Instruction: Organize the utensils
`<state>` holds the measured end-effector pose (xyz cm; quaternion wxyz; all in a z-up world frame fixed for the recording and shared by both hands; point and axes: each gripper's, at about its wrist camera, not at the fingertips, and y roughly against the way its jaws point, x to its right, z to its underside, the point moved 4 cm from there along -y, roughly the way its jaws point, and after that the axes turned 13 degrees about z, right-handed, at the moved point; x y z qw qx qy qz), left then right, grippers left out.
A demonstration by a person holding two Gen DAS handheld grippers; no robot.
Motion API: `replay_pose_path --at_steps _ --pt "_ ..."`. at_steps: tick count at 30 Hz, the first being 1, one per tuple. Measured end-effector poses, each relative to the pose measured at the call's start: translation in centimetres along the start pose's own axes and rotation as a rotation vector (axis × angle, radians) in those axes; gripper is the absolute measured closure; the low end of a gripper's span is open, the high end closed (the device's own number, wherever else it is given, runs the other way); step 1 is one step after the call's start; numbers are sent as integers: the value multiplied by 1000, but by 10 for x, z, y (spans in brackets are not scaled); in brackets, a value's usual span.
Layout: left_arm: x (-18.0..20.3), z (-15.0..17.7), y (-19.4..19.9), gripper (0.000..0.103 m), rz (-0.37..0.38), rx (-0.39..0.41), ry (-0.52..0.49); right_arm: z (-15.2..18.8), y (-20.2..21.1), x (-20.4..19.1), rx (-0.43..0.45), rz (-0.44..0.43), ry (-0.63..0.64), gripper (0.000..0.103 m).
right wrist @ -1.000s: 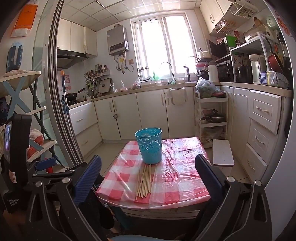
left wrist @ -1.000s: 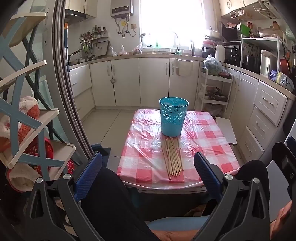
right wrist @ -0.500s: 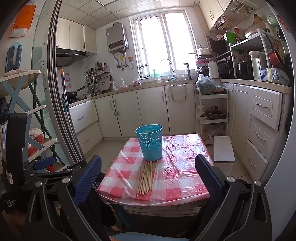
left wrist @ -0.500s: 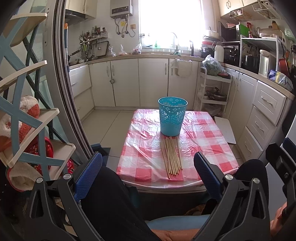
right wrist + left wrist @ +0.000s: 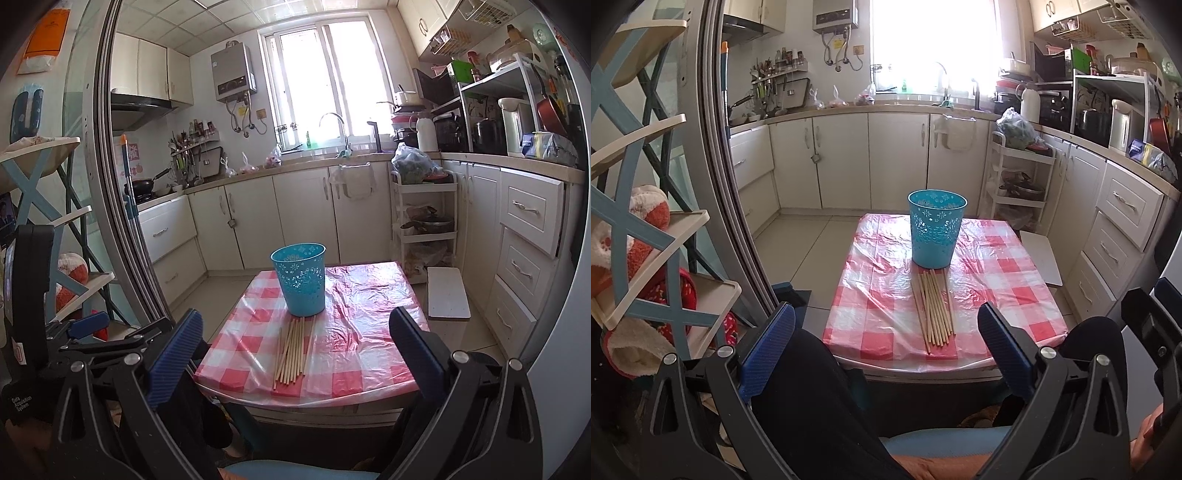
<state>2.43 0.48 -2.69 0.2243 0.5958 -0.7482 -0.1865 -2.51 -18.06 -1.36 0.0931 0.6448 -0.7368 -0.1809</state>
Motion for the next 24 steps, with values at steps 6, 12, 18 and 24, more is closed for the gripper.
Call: replay_pose_path --at_steps 6,12,18,24 --pt "-1 0 0 8 1 7 1 2 -1 -1 -5 -4 3 6" --pt "1 1 1 8 1 8 -8 3 -3 -1 -17 -6 4 6" --pt "1 1 -1 8 -2 1 1 6 -4 -2 -23 -10 11 6" --pt "-1 3 -3 8 -2 -10 4 7 -4 -2 -26 -11 12 6"
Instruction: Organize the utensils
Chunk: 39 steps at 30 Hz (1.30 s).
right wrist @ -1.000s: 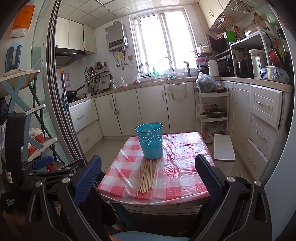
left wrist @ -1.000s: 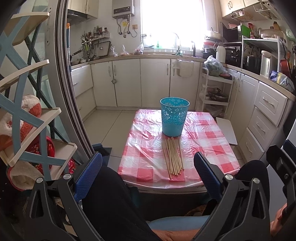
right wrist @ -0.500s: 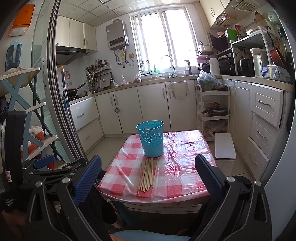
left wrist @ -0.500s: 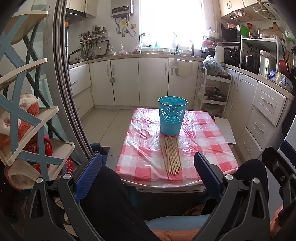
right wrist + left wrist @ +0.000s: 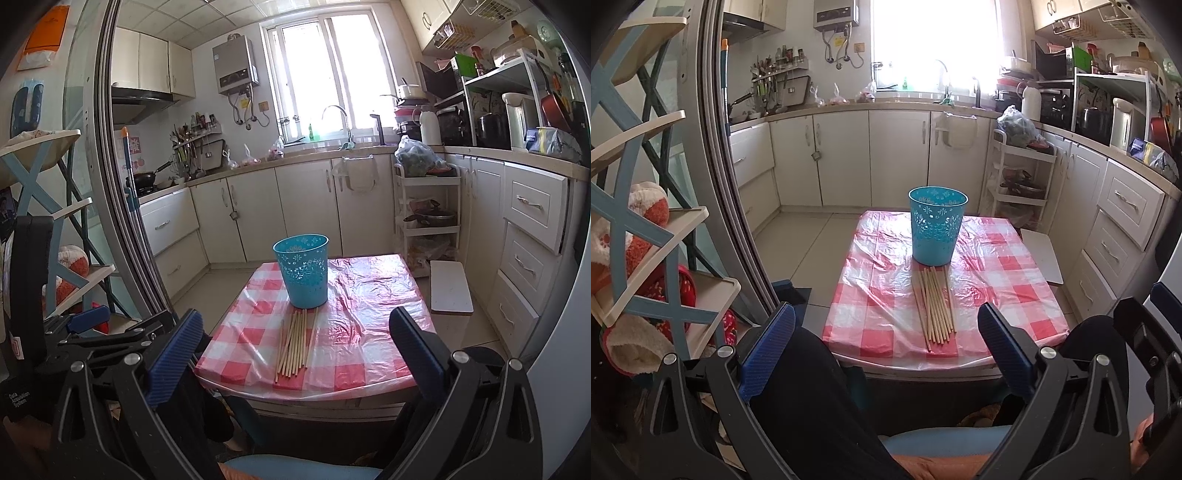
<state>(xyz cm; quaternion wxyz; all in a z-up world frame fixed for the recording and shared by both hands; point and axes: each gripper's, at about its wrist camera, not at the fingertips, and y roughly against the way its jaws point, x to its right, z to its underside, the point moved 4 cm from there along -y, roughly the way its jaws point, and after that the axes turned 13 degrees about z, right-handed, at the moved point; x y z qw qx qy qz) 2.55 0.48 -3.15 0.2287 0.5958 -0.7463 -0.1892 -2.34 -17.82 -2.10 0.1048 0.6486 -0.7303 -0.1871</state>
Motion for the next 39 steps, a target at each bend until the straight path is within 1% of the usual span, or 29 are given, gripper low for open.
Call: replay_pose_path --at_steps 15,20,24,25,26,27,29,32,34,37,39 --pt "-6 0 -12 8 -6 -19 4 1 -11 -3 -29 -6 18 6" --pt "-21 -1 -34 8 -31 -46 31 2 -46 -5 -97 0 57 6" --pt "-38 2 -62 8 -36 -93 63 15 -98 -3 -191 -8 81 7" --pt "-42 3 -70 8 -36 -104 70 19 -113 -3 -218 -10 87 10" --pt "-45 3 -78 8 -38 -117 76 24 -128 -2 -240 -12 94 20" --pt "-48 3 -87 8 -37 -130 80 30 -150 0 -276 -12 99 26" --pt "-52 4 -102 8 -37 -157 87 42 -188 2 -355 -20 86 43" --pt "-57 5 -130 8 -30 -198 100 56 -232 0 -434 -32 63 60" --pt "-59 6 -148 8 -25 -221 106 62 -262 -4 -462 -36 61 65" --pt "-63 8 -180 8 -22 -264 113 65 -300 -15 -488 -37 63 71" --pt "-65 9 -199 8 -19 -286 128 67 -325 -22 -500 -33 75 73"
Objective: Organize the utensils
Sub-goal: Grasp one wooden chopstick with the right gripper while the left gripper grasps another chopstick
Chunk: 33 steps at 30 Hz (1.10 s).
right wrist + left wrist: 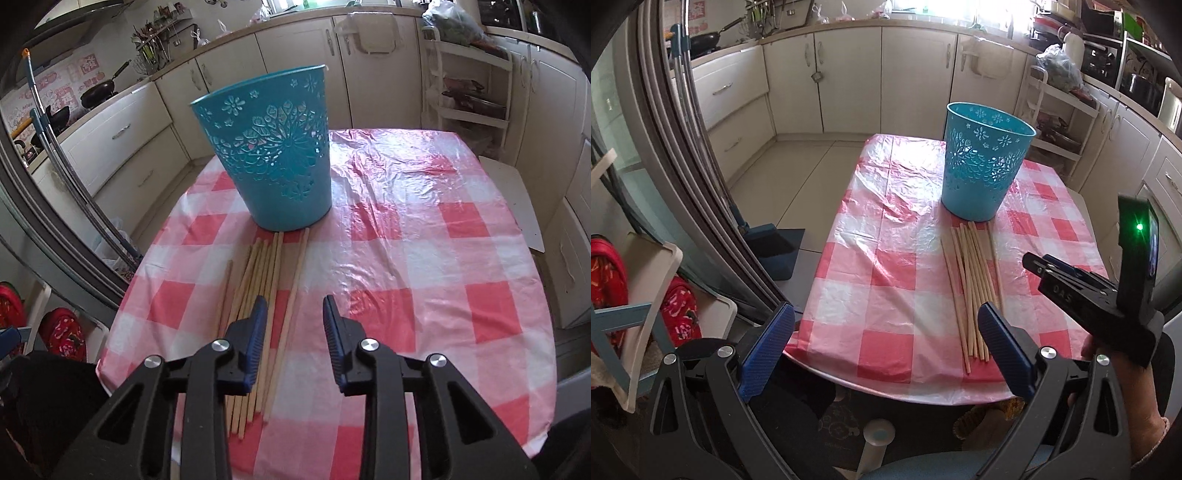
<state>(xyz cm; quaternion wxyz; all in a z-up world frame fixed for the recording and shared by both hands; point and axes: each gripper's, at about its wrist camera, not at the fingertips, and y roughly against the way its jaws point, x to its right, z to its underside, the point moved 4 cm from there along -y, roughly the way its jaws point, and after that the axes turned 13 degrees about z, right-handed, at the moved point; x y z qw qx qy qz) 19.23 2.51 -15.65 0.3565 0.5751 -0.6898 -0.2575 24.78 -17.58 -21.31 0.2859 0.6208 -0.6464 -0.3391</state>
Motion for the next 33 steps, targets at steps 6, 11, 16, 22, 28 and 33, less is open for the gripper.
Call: replay_pose_path --at_steps 6,11,16,22,28,33 --pt "-7 -13 -63 8 14 -80 72 -18 -50 -13 -41 11 34 80" --pt "-8 -21 -105 8 -13 -119 98 -20 -72 -16 -74 24 74 86" --pt "-4 -25 -140 8 -33 -158 88 -17 -73 -12 -83 14 136 95" --pt "4 -28 -178 20 -41 -214 62 -6 -64 0 -129 -24 229 97" --pt "15 -30 -192 25 -54 -230 22 2 -59 13 -145 -61 208 97" --pt "23 -30 -196 34 -49 -233 -4 1 -61 14 -139 -71 208 97"
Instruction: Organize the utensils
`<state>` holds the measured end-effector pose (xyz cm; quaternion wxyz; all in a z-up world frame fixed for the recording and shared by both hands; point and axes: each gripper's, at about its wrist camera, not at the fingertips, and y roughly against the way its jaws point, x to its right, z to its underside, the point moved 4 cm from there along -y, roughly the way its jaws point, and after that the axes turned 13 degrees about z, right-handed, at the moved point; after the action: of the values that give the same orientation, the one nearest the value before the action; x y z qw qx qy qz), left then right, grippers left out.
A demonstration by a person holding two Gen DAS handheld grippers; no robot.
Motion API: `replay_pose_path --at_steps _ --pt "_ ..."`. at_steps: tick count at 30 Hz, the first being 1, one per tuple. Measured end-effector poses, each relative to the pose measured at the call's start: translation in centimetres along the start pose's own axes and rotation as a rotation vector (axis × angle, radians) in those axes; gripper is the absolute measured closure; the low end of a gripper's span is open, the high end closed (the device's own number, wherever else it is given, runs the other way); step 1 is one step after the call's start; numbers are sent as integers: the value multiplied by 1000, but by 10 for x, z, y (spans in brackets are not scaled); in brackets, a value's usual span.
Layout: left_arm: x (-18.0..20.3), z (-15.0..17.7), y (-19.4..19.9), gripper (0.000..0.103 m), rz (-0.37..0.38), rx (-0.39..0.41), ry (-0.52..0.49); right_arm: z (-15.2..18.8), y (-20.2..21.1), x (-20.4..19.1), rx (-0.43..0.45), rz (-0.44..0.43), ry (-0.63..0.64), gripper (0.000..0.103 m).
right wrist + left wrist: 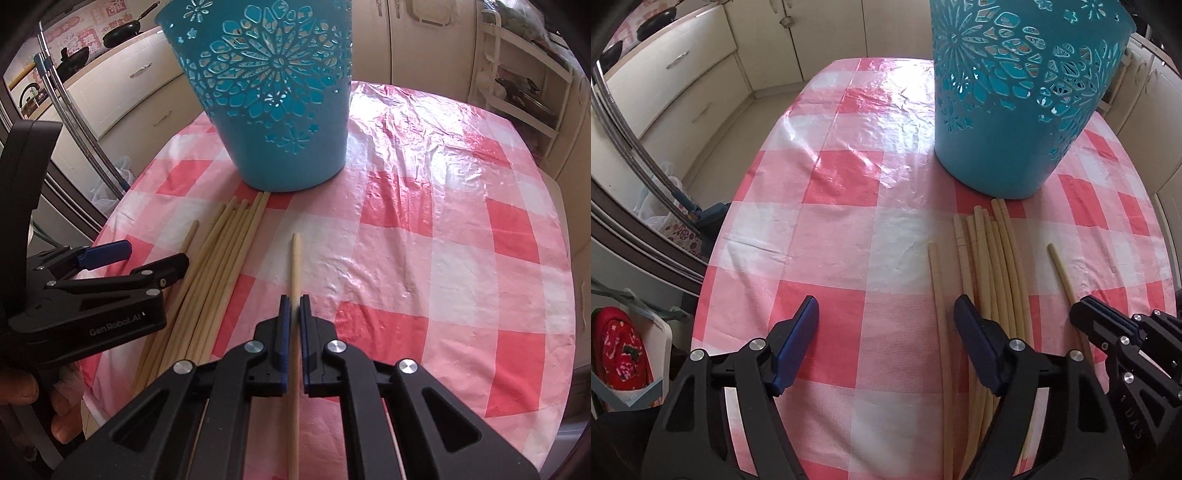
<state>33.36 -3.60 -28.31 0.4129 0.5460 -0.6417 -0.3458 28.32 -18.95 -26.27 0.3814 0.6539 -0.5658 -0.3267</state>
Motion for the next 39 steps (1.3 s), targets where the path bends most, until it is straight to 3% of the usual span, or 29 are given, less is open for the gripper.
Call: replay_pose_path --at_steps 1,4,5,7,8,12,15,20,25,31,35,39 --pt "1 -1 0 37 2 3 -7 -1 -1 0 1 -2 -1 97" --pt "6 -3 1 58 33 17 -27 -1 -2 2 4 -16 -13 97" --pt "9 -5 1 74 45 22 -44 -1 -2 3 6 -19 -16 97" --pt "15 -6 1 94 72 9 -71 -1 -2 3 10 -25 -25 97" --pt "18 -8 0 98 101 -3 -84 -1 -2 5 13 -28 -30 97" --pt "12 -13 6 99 172 -35 -75 -3 -2 5 20 -34 -42 97" --pt "5 -23 40 99 221 13 -66 -3 -1 5 21 -36 -46 97" --pt "7 -60 132 99 360 181 -61 -4 -3 4 17 -35 -49 96" --pt "31 -110 204 99 439 374 -93 -4 -4 3 17 -32 -48 96" --pt "58 -176 224 99 425 591 -95 -4 -3 1 22 -31 -44 94" --pt "66 -212 211 99 366 713 -40 -3 -3 -3 33 -25 -24 87" --pt "66 -231 181 99 295 773 -16 -2 -2 -7 49 -17 -4 85"
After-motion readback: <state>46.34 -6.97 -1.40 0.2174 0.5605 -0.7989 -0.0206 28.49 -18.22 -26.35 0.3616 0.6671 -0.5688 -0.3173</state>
